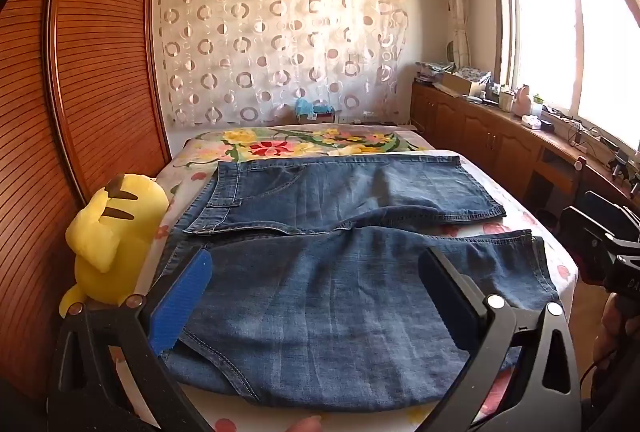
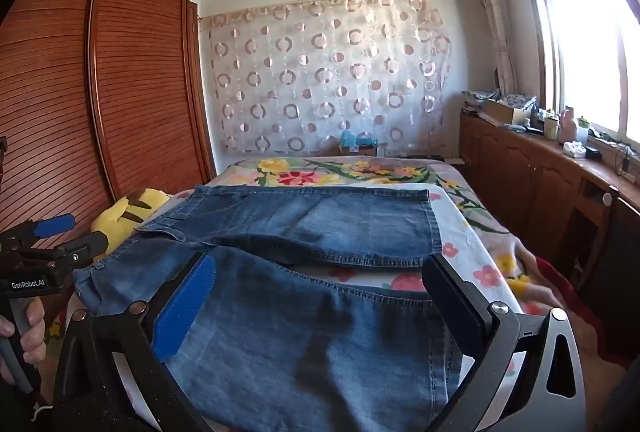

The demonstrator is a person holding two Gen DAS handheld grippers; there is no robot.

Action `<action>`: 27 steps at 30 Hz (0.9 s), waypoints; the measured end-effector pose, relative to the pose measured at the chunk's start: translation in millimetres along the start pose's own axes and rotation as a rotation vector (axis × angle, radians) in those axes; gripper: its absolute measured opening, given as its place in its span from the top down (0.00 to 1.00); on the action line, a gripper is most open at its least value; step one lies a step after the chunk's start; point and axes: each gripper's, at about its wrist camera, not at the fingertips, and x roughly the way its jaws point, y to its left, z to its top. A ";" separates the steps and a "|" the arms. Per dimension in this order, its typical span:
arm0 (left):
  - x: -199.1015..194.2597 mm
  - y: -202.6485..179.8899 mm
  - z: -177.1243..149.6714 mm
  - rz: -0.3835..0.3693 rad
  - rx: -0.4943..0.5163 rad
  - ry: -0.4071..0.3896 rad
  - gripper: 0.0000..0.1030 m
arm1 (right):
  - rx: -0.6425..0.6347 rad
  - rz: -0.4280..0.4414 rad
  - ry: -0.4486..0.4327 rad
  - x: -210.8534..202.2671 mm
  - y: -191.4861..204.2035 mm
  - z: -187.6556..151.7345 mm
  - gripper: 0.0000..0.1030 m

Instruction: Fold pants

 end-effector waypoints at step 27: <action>-5.3 -4.6 3.0 -0.010 -0.003 -0.019 0.00 | 0.017 0.011 -0.012 -2.8 -2.0 0.1 0.00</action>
